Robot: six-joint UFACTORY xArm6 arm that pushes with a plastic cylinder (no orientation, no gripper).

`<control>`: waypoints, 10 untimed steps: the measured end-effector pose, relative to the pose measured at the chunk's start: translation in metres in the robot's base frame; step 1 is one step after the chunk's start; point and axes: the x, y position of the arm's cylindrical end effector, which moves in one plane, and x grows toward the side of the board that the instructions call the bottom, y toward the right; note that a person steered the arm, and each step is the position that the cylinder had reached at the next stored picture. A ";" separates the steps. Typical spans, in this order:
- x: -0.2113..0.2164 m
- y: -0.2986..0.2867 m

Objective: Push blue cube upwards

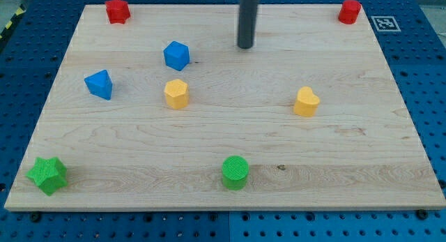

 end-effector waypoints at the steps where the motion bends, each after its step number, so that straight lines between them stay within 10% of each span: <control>1: 0.032 -0.018; 5: 0.067 -0.136; 8: 0.020 -0.140; 10: 0.062 -0.117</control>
